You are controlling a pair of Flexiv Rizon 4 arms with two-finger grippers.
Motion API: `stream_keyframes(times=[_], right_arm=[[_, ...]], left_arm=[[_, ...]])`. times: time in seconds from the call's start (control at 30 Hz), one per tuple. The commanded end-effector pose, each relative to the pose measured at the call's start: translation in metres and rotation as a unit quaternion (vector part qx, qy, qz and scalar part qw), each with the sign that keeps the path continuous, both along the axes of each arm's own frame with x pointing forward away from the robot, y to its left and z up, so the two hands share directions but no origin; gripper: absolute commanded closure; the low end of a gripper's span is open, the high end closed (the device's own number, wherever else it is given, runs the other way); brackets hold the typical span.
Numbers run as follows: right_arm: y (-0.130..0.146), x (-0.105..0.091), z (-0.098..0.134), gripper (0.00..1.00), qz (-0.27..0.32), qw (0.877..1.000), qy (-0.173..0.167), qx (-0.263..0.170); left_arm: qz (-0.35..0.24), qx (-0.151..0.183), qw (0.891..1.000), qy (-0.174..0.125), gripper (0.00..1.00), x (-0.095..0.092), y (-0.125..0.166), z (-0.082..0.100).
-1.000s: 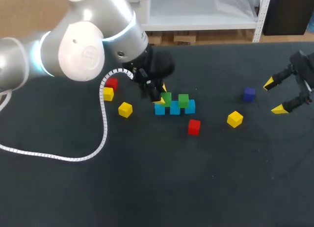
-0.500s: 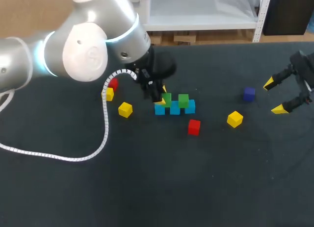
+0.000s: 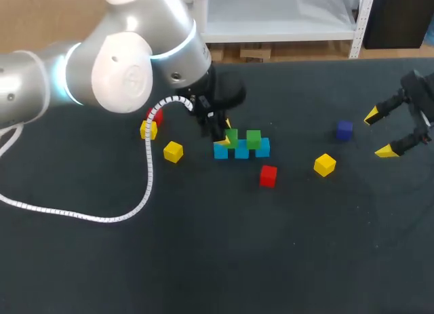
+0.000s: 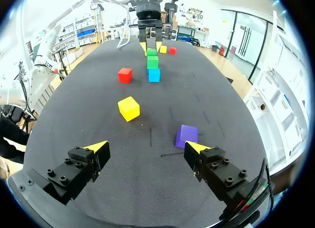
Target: Place the blue cubes, place green cubes on the blue cubes, place the yellow cubes on the green cubes, then place the red cubes on the yellow cubes, and place purple cube on the red cubes.
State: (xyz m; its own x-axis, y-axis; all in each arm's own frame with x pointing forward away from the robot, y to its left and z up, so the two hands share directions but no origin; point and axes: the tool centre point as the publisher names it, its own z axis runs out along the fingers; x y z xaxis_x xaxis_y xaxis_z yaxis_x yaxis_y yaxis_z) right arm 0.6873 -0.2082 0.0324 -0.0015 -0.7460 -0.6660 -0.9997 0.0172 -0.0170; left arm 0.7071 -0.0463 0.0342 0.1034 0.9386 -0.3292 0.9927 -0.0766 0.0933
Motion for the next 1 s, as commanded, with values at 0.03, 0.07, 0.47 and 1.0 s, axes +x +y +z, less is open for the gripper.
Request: stream_keyframes(times=[0.03, 0.07, 0.47, 1.0], right_arm=[[0.0001, 0.0005, -0.0004, 0.00, 0.000, 1.000, 0.000, 0.001], [0.0001, 0.0005, -0.0004, 0.00, 0.000, 1.000, 0.000, 0.001], [0.0001, 0.0005, -0.0004, 0.00, 0.000, 1.000, 0.000, 0.001], [0.0001, 0.0005, -0.0004, 0.00, 0.000, 1.000, 0.000, 0.001]], left_arm=[[0.003, 0.005, 1.000, 0.002, 1.00, 0.0040, -0.0011, -0.0015], [0.005, 0.005, 1.000, 0.003, 1.00, 0.0044, -0.0009, -0.0018], [0.006, 0.006, 1.000, 0.004, 1.00, 0.0065, -0.0017, -0.0037], [0.007, 0.008, 1.000, 0.006, 1.00, 0.0080, -0.0005, -0.0052]])
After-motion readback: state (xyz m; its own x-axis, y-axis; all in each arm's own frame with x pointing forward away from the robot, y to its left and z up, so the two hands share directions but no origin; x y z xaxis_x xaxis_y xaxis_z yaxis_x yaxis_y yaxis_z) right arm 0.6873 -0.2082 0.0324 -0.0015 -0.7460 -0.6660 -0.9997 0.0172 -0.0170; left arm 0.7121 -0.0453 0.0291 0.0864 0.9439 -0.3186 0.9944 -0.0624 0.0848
